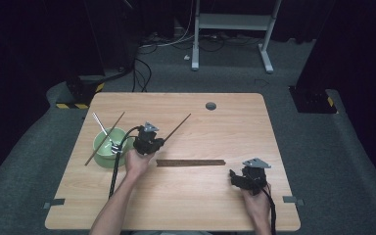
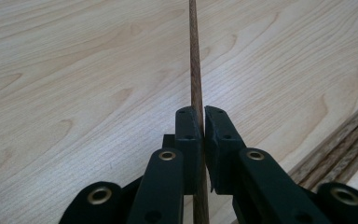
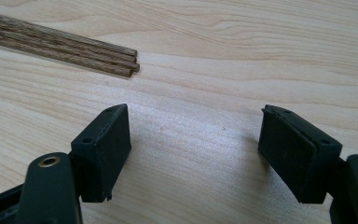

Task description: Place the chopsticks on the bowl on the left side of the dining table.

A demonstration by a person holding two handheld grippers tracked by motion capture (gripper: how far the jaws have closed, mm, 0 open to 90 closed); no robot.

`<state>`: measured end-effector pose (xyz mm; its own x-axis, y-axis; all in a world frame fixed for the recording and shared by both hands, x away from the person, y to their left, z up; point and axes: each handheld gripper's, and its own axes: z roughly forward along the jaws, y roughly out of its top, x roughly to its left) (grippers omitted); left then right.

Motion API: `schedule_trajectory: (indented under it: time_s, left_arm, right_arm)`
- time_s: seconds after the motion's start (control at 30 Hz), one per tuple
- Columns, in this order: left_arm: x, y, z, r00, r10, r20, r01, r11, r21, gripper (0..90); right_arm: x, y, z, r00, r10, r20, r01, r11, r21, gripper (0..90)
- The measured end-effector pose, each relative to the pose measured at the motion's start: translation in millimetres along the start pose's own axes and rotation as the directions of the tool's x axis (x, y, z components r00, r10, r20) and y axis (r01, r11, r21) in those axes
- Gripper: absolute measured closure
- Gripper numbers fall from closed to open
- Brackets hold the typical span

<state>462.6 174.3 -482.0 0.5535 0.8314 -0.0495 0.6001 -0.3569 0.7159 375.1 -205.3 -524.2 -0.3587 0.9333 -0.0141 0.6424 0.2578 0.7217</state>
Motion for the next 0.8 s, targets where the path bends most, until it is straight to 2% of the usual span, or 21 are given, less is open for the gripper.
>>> schedule_trajectory:
  time_s: [0.43,0.8]
  left_arm:
    - [-6.4,3.1,-17.0,0.9998,0.017,0.013,-0.017,0.9996,-0.023,83.9]
    - [-5.2,1.4,-35.1,0.9995,0.002,0.03,0.0,0.9983,-0.058,83.9]
  right_arm:
    - [0.0,0.0,0.0,1.0,0.0,0.0,0.0,1.0,0.0,24.7]
    - [-0.1,0.0,0.2,1.0,-0.002,0.0,0.002,1.0,-0.002,24.6]
